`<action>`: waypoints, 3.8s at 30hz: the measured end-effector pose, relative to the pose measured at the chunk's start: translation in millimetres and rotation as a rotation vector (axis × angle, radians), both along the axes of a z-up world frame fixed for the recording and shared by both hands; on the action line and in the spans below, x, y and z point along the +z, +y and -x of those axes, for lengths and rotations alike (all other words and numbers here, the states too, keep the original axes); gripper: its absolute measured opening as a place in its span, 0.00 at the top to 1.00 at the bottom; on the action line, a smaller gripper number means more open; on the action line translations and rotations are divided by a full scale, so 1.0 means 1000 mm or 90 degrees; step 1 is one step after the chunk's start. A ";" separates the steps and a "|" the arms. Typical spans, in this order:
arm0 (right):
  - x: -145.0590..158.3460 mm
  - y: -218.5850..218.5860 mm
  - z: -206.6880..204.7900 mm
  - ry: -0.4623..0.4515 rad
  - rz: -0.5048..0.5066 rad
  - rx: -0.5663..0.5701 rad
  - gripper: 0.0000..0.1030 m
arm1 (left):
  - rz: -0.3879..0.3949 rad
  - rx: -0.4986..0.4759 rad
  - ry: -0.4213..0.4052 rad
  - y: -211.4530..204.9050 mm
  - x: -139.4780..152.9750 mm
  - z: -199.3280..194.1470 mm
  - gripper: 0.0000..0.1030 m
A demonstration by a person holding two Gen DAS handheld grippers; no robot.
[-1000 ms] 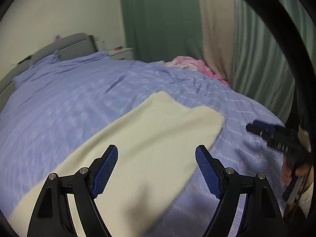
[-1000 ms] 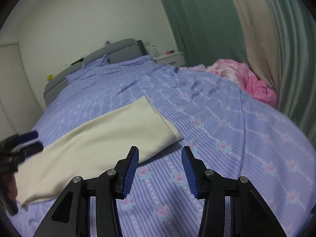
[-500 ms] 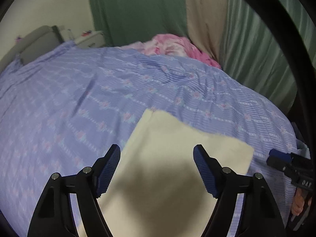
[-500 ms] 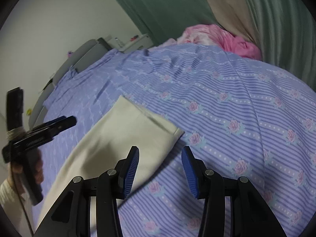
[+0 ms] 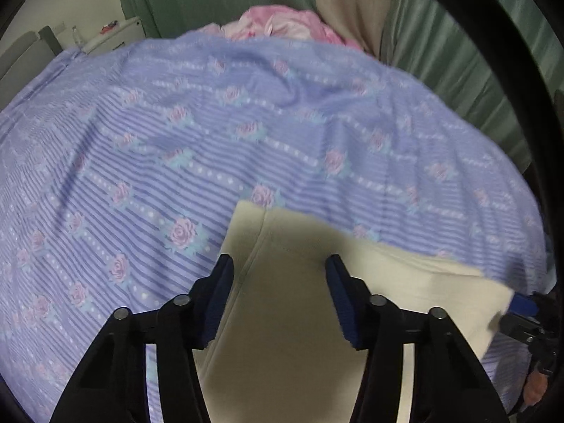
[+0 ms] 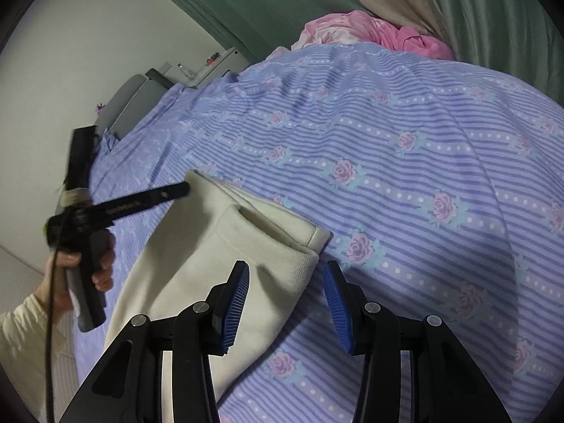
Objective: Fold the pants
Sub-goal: 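Move both grippers to the cuff end of the pants strip, then grasp the cuff end of the cream pants with both grippers, then lift the cuff end with both grippers and fold it toward the waistband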
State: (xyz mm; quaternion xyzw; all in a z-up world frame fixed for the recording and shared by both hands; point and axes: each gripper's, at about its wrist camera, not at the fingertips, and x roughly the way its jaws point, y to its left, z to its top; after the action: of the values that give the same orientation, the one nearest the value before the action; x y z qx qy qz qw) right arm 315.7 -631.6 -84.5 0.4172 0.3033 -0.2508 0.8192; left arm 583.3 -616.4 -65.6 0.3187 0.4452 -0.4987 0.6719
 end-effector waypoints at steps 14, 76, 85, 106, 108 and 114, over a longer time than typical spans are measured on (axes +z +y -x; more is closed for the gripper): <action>0.009 -0.005 -0.018 -0.018 0.019 0.012 0.89 | 0.033 0.033 -0.091 0.017 0.037 -0.014 0.90; 0.038 -0.009 -0.020 -0.032 0.039 0.017 0.79 | 0.002 -0.069 0.015 -0.023 0.058 -0.014 0.83; 0.167 0.077 -0.002 -0.040 0.193 0.105 0.79 | 0.099 -0.181 -0.030 0.053 0.181 0.021 0.83; 0.237 0.380 -0.035 0.008 0.360 0.452 0.79 | 0.195 0.044 -0.035 0.416 0.220 -0.013 0.83; 0.226 0.404 -0.042 0.016 0.358 0.482 0.79 | 0.186 0.073 -0.024 0.440 0.204 -0.018 0.83; 0.179 0.461 -0.062 0.056 0.327 0.568 0.79 | 0.127 0.131 -0.006 0.493 0.142 -0.031 0.83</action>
State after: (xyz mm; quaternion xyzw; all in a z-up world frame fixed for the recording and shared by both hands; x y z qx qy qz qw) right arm 377.6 -171.0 94.9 0.0219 0.4148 0.0395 0.9088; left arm 614.5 -122.9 75.9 0.2053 0.4211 -0.4671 0.7499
